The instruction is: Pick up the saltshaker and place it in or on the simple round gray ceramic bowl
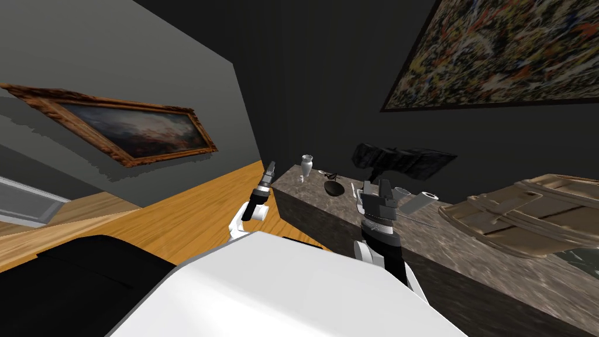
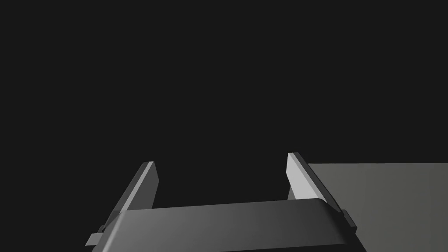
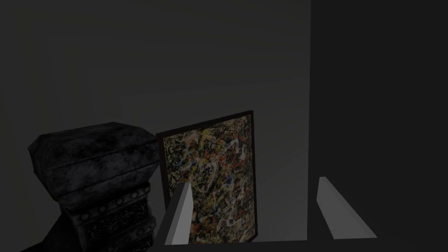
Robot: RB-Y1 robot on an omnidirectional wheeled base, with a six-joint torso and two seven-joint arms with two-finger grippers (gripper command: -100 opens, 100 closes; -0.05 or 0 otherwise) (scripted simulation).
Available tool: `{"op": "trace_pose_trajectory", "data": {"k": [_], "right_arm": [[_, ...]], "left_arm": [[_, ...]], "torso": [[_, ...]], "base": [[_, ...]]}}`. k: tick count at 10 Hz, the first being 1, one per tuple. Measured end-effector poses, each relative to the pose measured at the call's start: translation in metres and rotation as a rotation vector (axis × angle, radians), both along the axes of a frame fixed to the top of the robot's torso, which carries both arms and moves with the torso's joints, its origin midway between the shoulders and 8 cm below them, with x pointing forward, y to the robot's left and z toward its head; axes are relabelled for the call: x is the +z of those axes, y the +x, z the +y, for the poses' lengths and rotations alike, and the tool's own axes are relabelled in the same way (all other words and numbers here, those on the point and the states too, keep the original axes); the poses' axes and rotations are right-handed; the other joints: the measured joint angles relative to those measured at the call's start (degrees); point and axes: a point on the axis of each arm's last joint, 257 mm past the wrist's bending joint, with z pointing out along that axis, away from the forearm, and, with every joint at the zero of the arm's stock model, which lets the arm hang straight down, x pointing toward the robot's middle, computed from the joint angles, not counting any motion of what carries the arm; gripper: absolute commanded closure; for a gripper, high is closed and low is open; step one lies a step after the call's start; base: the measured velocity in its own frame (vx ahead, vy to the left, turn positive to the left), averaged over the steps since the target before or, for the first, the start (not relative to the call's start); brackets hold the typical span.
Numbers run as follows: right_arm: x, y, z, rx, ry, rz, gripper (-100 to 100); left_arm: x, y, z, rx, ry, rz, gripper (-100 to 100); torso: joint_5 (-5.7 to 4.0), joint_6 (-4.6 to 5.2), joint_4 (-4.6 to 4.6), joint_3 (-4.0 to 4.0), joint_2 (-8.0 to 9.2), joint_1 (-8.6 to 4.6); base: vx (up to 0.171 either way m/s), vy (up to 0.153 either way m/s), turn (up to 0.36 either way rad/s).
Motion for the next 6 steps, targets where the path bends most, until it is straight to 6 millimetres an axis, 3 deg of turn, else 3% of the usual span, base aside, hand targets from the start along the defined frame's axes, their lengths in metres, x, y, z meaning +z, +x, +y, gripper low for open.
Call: {"op": "trace_pose_trajectory", "data": {"k": [6], "right_arm": [[0.000,0.000,0.000,0.000,0.000,0.000,0]], "left_arm": [[-0.029,0.039,0.018,0.080,0.087,0.063,-100]], "torso": [[-0.01,-0.03,0.00,0.01,0.01,-0.01]], "base": [[-0.022,-0.004,-0.066]]}}
